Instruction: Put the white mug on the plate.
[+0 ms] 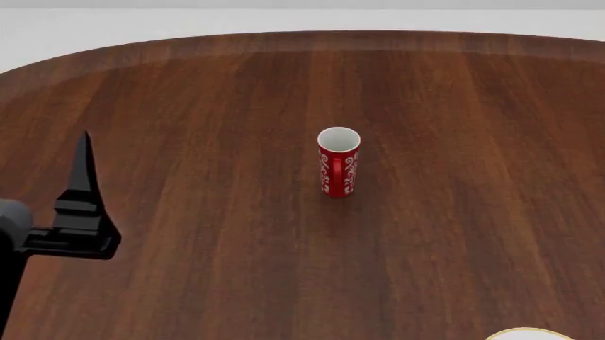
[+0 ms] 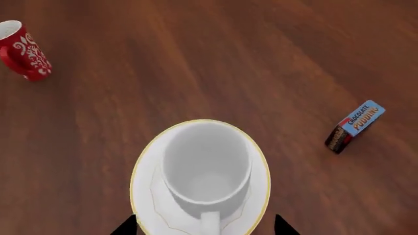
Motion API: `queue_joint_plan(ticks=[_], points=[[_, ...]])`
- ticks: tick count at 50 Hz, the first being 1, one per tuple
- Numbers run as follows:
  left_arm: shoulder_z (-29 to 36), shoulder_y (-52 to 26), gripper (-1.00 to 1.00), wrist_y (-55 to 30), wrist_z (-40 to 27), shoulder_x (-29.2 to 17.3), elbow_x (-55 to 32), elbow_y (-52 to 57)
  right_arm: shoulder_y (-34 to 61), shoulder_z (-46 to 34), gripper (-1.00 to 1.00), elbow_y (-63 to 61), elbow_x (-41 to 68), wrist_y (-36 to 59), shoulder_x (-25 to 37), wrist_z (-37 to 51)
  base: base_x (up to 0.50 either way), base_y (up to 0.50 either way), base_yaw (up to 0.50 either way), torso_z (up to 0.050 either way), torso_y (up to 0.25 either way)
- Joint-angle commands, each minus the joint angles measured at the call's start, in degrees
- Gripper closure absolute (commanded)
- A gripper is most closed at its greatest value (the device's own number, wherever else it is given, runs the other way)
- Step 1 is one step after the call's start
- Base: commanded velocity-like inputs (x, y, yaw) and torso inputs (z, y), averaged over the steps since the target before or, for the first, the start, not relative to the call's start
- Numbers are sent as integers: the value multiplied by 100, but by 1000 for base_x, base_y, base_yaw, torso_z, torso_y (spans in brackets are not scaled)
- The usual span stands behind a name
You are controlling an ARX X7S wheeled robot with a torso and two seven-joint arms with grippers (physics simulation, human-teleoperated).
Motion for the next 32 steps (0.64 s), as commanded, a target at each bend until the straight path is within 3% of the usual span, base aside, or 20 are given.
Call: queue_joint_plan(ticks=[1,13,20,22,25,29,32], points=[[-61,66,-100,-102,-84,-69,-79,259,-1101,1473,-100,-1383,228,-103,264,425,0,0,0,0,0],[-155,172,-100,-202,-178,-165,-173,553,-1790,2909,-100,-2361,510,170,88,715,0,0,0,0,0],[-203,239,-100,-239,-233,-206,-216,689,-1734,3755,-100,-3067,1158,244,416,1202,0,0,0,0,0],[-201,258,-100,-236,-243,-213,-212,710,-682,3670,-100,-3074,1770,943,360,1481,0,0,0,0,0],[-208,262,-100,-256,-257,-221,-231,744,1751,3102,-100,-3073,3334,2383,-82,2698,0,0,0,0,0],[-193,261,-100,-270,-270,-224,-230,754,3549,2081,-100,-3071,4389,2785,-319,3830,0,0,0,0,0],[-254,112,-100,-509,-330,-242,-373,861,4231,1495,-100,-3074,4473,2665,-156,3912,0,0,0,0,0]])
